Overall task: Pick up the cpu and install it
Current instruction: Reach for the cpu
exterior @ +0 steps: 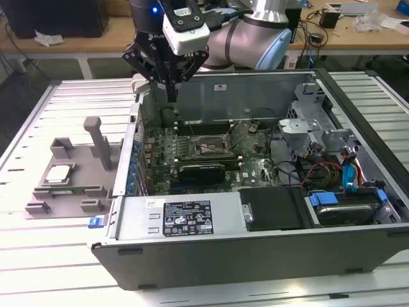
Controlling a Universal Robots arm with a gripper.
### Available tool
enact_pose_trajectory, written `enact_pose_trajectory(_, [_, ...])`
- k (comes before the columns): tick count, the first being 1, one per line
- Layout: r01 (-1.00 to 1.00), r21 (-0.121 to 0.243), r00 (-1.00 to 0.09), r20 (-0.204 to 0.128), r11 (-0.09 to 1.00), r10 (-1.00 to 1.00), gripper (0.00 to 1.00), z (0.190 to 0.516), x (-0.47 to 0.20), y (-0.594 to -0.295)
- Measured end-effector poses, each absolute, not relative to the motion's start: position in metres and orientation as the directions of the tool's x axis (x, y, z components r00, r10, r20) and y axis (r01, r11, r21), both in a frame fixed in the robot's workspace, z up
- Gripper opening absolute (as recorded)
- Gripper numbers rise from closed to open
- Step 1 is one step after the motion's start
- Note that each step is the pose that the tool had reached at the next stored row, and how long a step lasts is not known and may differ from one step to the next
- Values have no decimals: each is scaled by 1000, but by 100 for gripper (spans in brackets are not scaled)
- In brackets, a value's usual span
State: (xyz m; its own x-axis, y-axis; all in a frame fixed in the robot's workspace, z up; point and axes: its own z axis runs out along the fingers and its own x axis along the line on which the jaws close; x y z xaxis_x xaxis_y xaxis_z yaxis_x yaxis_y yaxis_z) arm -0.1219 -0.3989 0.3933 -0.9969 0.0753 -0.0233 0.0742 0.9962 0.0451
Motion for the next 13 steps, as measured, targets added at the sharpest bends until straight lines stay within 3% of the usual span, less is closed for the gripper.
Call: enact_pose_trajectory(13, [74,45,-997,-23,996,75,11,393,-132,-397])
